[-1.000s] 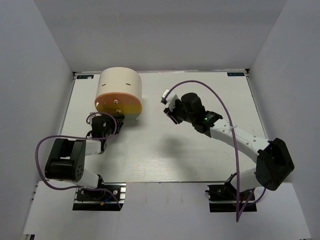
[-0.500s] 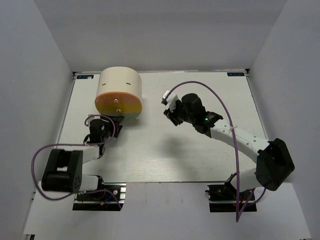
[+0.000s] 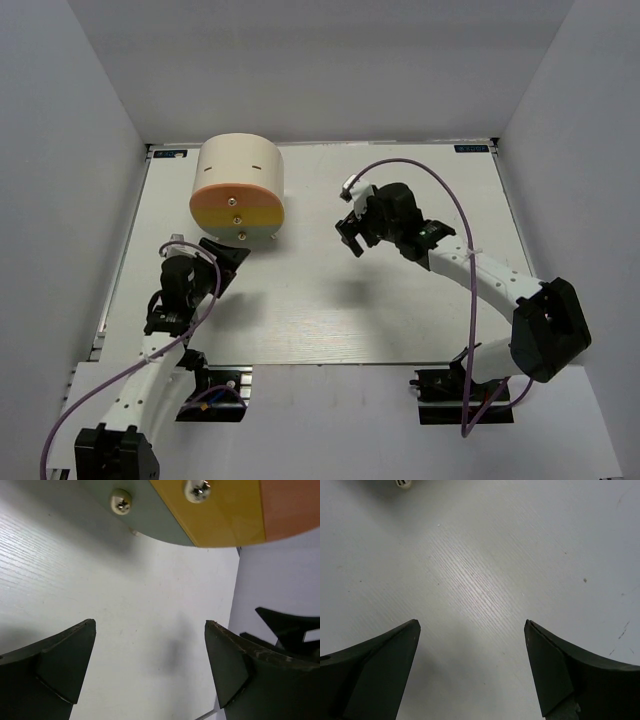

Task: Sort the stationery into containers
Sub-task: Reset both arms

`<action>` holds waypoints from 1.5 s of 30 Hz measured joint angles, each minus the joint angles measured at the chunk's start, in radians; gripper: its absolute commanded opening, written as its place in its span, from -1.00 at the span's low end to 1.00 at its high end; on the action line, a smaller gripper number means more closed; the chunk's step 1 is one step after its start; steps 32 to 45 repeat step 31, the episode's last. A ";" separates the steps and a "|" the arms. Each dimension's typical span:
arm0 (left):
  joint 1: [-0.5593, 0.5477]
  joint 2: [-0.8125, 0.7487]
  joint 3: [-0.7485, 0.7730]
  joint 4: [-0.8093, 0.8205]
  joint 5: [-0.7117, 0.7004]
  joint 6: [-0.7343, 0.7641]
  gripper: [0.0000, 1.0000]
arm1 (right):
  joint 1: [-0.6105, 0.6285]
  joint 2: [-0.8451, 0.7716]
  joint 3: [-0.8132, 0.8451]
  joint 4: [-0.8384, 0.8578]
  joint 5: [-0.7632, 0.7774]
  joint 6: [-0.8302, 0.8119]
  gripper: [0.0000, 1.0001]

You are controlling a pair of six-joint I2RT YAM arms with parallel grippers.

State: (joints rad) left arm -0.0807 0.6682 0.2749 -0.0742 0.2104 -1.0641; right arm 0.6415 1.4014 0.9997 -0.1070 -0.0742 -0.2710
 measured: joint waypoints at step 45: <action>0.000 -0.030 0.310 -0.229 0.094 0.414 1.00 | -0.169 -0.130 -0.082 -0.062 0.235 0.131 0.81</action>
